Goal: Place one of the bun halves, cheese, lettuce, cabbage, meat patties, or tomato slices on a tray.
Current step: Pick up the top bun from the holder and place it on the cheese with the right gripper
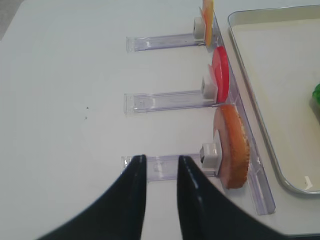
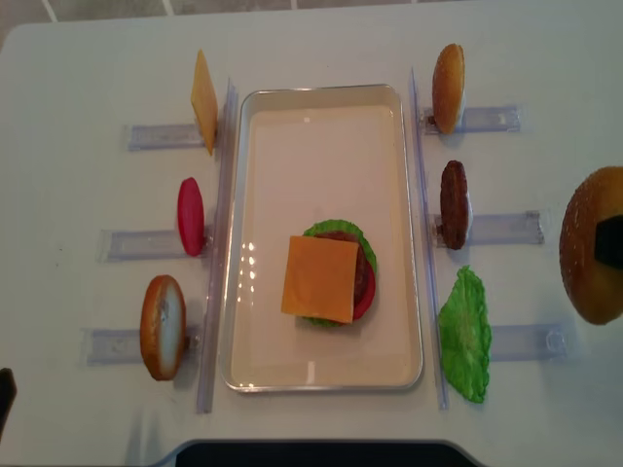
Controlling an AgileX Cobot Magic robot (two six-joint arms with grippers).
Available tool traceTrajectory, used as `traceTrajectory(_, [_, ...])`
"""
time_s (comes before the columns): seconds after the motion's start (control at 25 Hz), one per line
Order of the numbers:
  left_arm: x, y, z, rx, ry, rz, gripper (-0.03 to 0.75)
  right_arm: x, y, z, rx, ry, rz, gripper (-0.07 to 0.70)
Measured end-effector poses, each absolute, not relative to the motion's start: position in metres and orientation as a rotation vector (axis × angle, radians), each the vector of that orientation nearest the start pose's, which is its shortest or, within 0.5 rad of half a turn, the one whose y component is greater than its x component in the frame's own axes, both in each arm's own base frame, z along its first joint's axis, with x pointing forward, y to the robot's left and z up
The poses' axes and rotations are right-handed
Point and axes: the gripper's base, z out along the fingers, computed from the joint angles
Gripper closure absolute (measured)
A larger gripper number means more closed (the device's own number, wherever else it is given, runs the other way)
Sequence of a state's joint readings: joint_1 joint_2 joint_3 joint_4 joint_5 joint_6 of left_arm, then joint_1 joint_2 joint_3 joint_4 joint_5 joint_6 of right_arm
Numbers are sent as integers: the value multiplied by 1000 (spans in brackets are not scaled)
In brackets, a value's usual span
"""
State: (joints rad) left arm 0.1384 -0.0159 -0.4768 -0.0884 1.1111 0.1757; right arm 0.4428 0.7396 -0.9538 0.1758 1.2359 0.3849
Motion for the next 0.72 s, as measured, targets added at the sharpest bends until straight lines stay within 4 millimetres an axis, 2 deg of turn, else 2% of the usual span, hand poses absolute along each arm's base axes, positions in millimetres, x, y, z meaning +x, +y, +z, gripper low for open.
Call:
traceTrajectory(0.16, [-6, -8, 267, 46, 2099, 83, 554, 80, 71, 367, -176, 2580, 758, 402])
traceTrajectory(0.36, [-6, -8, 267, 46, 2099, 83, 554, 73, 98, 356, -408, 2472, 1193, 402])
traceTrajectory(0.48, [-6, -8, 267, 46, 2099, 83, 555, 82, 114, 339, -466, 2410, 1406, 402])
traceTrajectory(0.72, [-6, -8, 267, 46, 2099, 83, 556, 119, 144, 303, -474, 2264, 1726, 402])
